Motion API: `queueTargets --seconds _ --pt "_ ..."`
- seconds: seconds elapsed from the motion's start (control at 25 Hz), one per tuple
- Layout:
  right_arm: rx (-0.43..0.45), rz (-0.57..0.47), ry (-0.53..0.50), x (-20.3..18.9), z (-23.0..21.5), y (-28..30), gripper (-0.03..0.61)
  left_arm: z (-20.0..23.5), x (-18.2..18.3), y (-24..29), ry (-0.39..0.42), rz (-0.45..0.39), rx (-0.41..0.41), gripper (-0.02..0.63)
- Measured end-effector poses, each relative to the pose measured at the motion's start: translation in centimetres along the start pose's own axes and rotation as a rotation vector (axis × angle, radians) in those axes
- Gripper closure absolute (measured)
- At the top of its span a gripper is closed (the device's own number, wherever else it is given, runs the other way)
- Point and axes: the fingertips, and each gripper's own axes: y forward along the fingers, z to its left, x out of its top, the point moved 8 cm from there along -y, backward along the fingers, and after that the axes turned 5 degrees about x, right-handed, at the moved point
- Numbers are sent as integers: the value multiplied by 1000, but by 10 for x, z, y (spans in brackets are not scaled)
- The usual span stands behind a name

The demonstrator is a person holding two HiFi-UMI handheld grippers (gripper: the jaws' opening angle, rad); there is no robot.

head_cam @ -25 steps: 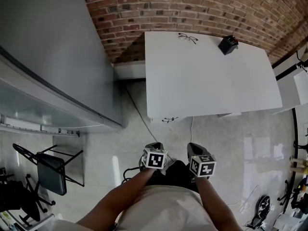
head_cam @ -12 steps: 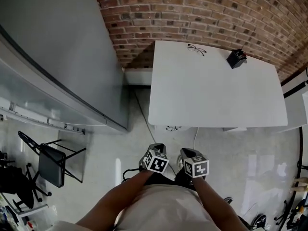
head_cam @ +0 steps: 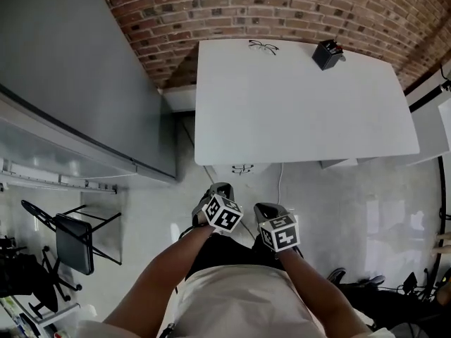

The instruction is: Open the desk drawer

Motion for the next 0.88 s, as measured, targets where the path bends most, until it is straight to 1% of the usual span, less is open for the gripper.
queueTargets --seconds 0.12,0.28,0.36,0.44,0.56,0.64,0.8,0.84,0.88 --pt "-12 -8 -56 -12 -7 8 563 -7 5 15 75 -20 -7 607" --pt "-29 -9 -159 -16 -14 15 563 -14 5 35 192 -53 16 607" --pt "-38 -4 -188 -19 -21 16 563 -19 7 43 260 -70 39 607" --pt "-42 4 -194 -24 -23 15 563 -22 7 49 315 -70 60 607" --pt "-31 35 -198 -37 -20 10 563 -26 3 51 334 -56 71 606" --pt "-22 55 -209 -41 -20 9 563 -28 4 54 345 -62 74 606" --pt "0 92 -265 -48 -23 11 563 -35 10 68 424 -91 105 604" --pt "6 100 -284 -49 -23 12 563 -36 11 73 442 -96 109 597" --pt "12 111 -304 -52 -23 15 563 -37 11 77 456 -98 108 560"
